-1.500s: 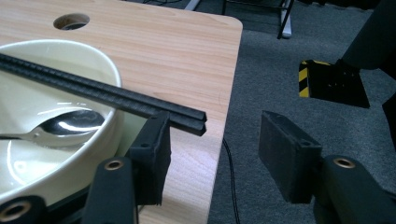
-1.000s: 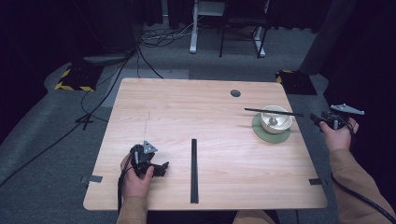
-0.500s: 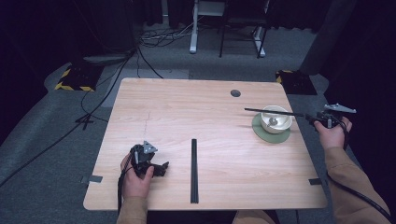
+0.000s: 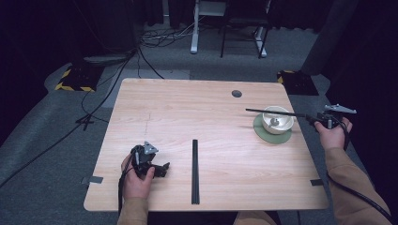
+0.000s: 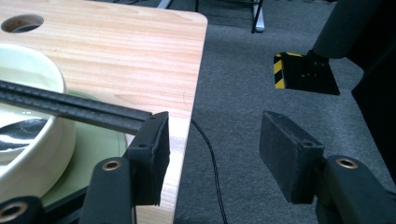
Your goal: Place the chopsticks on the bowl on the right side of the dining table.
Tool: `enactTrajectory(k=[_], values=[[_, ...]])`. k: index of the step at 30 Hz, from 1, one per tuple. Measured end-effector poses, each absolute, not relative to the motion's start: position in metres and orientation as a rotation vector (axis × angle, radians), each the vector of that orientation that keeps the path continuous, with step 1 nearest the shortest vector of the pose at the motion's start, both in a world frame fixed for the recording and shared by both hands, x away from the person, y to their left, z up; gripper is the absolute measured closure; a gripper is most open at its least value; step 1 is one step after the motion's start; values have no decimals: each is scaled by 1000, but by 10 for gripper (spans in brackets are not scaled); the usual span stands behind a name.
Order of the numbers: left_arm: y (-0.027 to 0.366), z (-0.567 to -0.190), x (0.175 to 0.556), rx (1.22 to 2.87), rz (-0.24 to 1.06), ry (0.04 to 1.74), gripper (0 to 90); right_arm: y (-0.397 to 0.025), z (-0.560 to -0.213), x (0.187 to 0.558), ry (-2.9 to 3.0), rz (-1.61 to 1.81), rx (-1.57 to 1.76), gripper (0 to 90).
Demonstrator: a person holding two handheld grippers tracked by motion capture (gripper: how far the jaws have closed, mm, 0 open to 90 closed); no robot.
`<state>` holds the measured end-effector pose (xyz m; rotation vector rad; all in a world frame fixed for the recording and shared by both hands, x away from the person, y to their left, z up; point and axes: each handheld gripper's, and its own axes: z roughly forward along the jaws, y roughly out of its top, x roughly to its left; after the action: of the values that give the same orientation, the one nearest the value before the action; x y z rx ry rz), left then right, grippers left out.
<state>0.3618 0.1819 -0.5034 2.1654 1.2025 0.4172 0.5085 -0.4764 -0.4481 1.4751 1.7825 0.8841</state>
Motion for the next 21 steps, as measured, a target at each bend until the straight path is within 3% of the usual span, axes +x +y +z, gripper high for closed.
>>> enactTrajectory(k=[21], values=[[182,-503,362,2166,416,1202,2,-441,-387,460,1937,1154,1214,313]])
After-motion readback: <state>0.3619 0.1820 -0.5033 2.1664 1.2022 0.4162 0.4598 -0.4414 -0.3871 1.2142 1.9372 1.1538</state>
